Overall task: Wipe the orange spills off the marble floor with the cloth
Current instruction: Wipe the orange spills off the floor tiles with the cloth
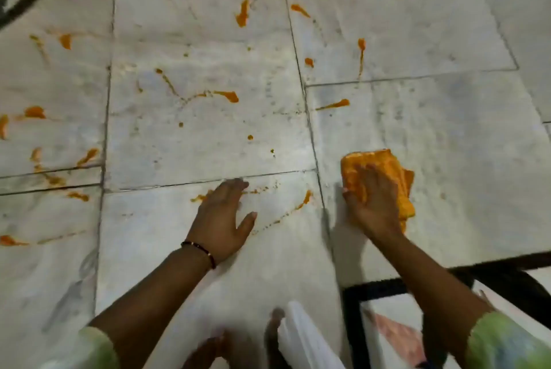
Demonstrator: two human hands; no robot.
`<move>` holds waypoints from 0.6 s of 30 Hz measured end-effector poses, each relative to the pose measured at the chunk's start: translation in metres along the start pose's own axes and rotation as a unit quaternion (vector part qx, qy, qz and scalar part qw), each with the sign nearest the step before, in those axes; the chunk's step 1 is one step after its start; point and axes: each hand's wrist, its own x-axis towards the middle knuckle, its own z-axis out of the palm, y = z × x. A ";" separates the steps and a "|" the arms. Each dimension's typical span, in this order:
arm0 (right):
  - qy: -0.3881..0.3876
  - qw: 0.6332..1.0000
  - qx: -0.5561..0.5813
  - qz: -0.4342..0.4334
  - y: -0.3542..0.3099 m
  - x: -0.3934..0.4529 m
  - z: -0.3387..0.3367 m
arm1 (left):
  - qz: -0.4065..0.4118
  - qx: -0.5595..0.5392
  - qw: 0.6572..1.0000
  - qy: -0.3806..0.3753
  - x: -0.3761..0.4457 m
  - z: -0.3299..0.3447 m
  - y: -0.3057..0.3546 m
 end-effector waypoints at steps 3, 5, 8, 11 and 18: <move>0.027 0.988 -0.152 -0.017 0.042 0.042 0.016 | 0.064 0.094 0.993 -0.009 0.035 0.024 -0.038; 0.027 0.985 -0.168 0.017 0.065 0.060 0.015 | 0.108 0.147 0.983 -0.025 0.054 0.024 -0.054; 0.024 0.984 -0.173 0.019 0.078 0.062 0.032 | 0.166 0.224 0.959 -0.047 0.061 0.026 -0.073; 0.030 0.987 -0.159 -0.001 0.066 0.063 0.039 | 0.159 0.250 0.953 -0.067 0.061 0.019 -0.081; 0.017 0.973 -0.198 -0.120 0.003 0.044 0.081 | 0.098 0.262 0.958 -0.061 0.052 0.034 -0.066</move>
